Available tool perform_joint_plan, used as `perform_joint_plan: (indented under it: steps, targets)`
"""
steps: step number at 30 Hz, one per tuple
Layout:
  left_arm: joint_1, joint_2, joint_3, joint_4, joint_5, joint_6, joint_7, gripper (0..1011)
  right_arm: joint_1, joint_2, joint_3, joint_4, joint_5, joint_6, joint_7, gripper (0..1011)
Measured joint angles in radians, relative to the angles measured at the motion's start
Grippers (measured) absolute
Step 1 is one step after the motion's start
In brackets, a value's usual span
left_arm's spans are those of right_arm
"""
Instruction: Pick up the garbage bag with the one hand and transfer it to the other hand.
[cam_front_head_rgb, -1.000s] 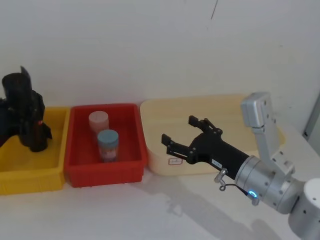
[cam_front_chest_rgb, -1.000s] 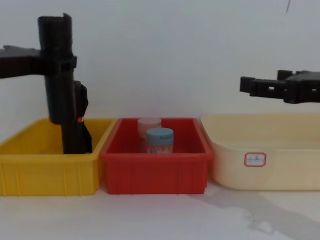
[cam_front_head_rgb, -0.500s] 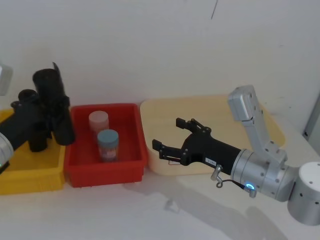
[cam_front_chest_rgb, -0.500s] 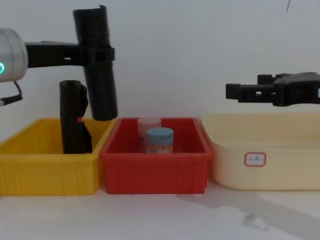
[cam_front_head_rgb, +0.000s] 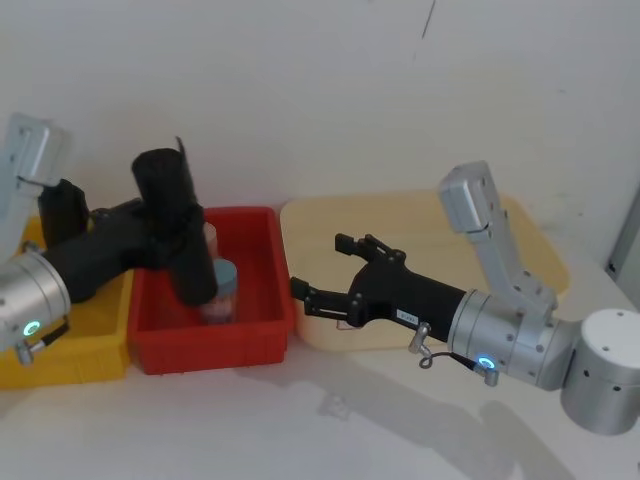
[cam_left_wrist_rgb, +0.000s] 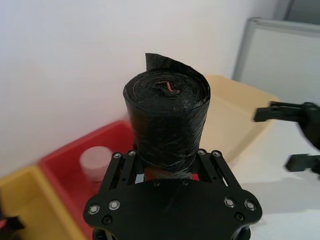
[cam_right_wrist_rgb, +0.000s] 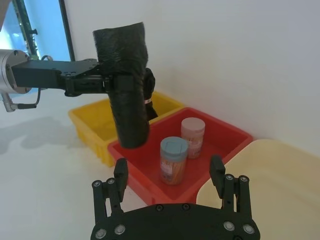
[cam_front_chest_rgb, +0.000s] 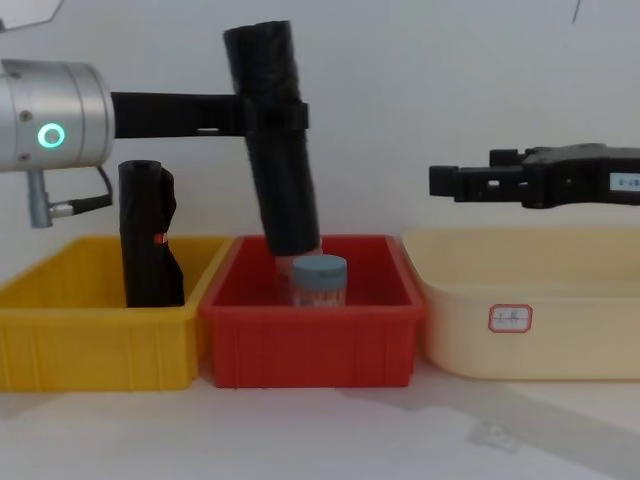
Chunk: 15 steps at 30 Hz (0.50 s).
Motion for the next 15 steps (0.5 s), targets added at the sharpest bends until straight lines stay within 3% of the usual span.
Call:
perform_joint_plan:
  steps: [8,15]
  targets:
    - [-0.051,-0.006,0.039,0.051,-0.040,0.003,-0.108,460,0.016,-0.003,-0.025,0.018,0.008,0.003,0.018,1001]
    - [-0.093,-0.017,0.068,0.094,-0.058,0.003,-0.164,460,0.022,-0.005,-0.042,0.026,0.015,0.004,0.028,1002]
